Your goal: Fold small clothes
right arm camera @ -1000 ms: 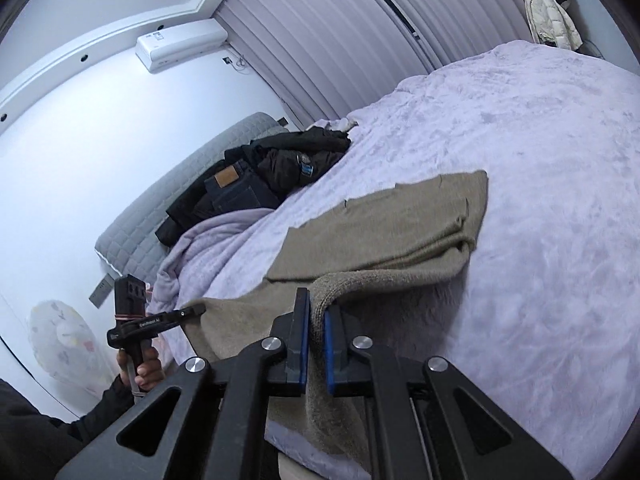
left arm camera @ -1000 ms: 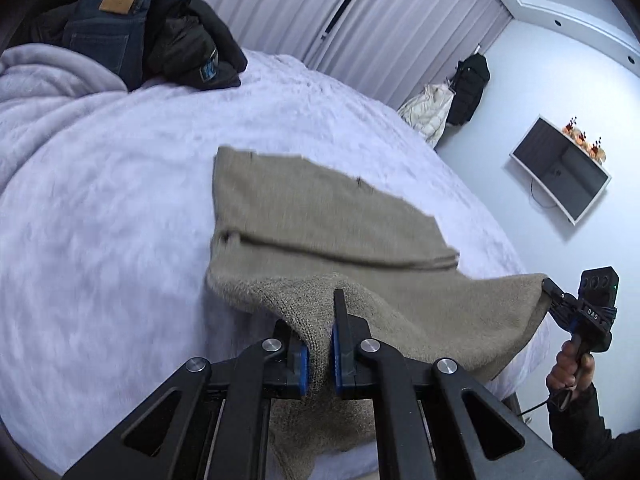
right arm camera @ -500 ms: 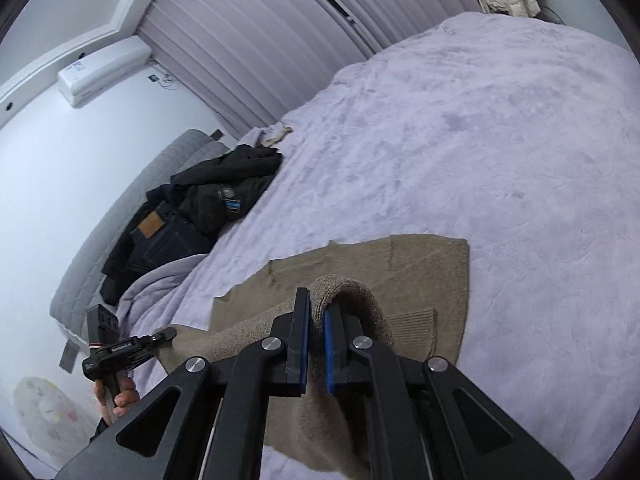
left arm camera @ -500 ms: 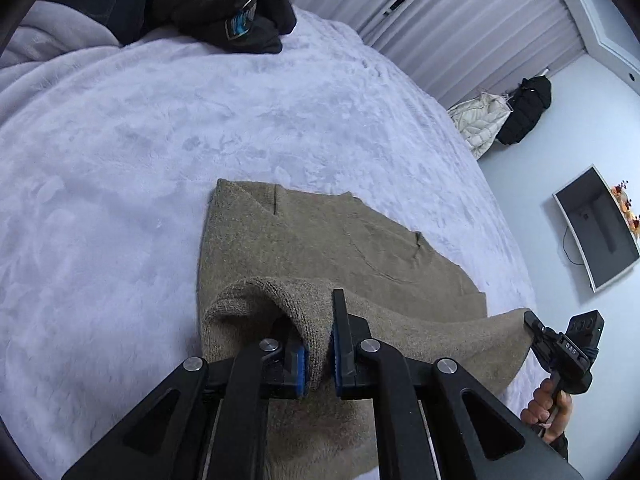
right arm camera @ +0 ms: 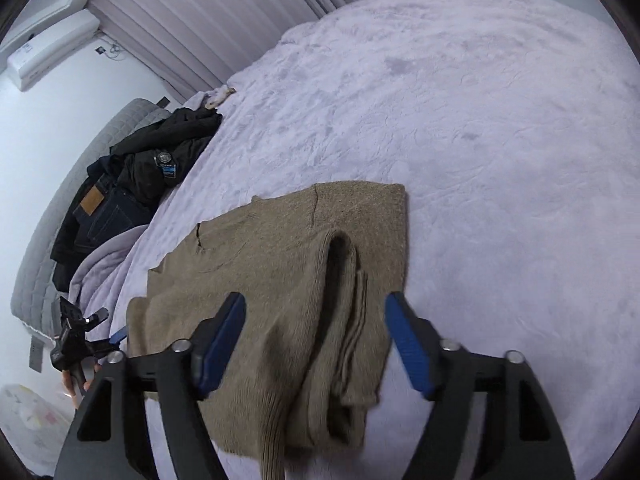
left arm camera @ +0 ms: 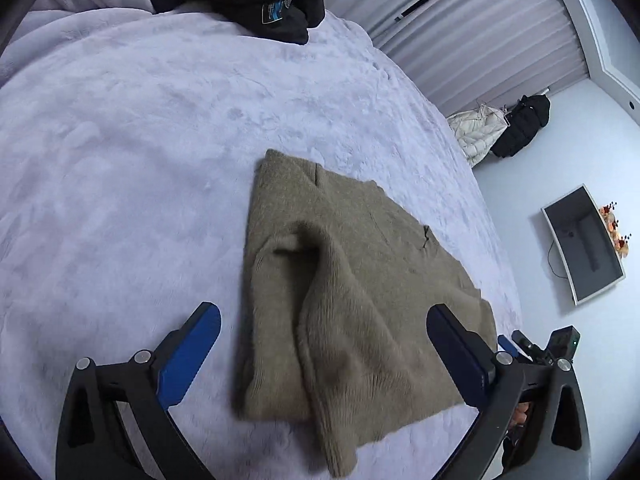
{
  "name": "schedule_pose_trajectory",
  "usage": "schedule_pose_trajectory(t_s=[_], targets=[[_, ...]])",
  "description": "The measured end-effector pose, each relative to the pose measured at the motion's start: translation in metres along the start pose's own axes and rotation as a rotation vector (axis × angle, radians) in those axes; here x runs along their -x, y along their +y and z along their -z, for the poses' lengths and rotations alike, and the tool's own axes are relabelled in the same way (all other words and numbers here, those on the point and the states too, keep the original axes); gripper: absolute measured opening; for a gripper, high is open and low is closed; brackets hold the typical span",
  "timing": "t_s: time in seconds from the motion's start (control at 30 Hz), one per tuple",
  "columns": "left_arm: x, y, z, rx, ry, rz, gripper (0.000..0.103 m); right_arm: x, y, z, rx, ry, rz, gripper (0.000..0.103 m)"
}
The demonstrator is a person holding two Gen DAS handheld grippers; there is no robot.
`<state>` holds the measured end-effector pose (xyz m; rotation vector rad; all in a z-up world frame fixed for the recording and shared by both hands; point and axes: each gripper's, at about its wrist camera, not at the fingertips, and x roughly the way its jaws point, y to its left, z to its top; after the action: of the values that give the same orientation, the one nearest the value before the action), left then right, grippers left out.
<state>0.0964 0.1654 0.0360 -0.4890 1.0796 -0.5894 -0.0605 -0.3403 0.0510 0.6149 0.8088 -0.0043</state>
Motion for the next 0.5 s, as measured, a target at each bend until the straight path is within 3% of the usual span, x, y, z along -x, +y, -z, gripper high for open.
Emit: schedule_pose_trajectory(t_s=[0.13,0.2,0.3,0.33,0.4,0.43,0.47,0.5], targets=[[0.008,-0.02,0.046,-0.106,0.035,-0.075,0.103,0.036,0.017,0.035,0.074,-0.014,-0.028,0.077],[-0.002,-0.03,0.065,-0.142,0.069,-0.058,0.103,0.035,0.027,0.051,0.091,0.026,-0.049,0.077],[-0.026,-0.037,0.076,-0.142,0.12,-0.054,0.103,0.017,0.036,0.068,0.118,0.103,-0.042,0.064],[-0.034,-0.037,0.075,-0.13,0.133,-0.063,0.102,0.008,0.036,0.07,0.111,0.13,-0.035,0.055],[-0.041,-0.036,0.07,-0.1,0.143,-0.063,0.085,-0.01,0.032,0.072,0.079,0.179,-0.048,0.04],[-0.041,-0.036,0.066,-0.089,0.158,-0.05,0.052,-0.017,0.03,0.071,0.064,0.195,-0.064,0.019],[-0.04,-0.038,0.064,-0.077,0.188,-0.024,0.022,-0.021,0.03,0.07,0.056,0.203,-0.073,0.014],[-0.036,-0.04,0.063,-0.075,0.195,-0.014,0.015,-0.017,0.033,0.068,0.06,0.19,-0.081,0.012]])
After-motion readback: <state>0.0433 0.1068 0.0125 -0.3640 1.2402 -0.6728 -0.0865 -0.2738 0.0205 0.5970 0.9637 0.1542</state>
